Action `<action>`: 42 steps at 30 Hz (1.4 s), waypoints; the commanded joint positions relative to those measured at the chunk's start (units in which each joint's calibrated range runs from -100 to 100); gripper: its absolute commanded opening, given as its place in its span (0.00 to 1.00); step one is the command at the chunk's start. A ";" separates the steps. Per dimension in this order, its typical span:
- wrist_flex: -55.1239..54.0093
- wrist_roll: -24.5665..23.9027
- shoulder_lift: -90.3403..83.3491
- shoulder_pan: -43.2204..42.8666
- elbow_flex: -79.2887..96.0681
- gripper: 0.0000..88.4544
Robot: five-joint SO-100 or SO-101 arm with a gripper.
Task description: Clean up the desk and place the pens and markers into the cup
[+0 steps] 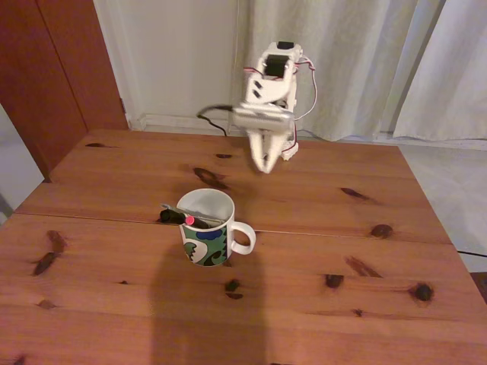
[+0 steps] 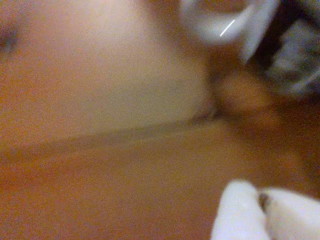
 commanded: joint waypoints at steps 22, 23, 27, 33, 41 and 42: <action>16.63 9.46 -45.09 -12.60 45.35 0.01; 16.89 9.52 -45.92 -12.92 45.25 0.01; 18.01 9.93 -48.32 -13.00 45.16 0.01; 18.44 9.88 -48.81 -12.92 45.16 0.01; 18.44 9.88 -48.65 -12.76 45.16 0.01; 18.44 9.88 -48.65 -12.92 45.16 0.01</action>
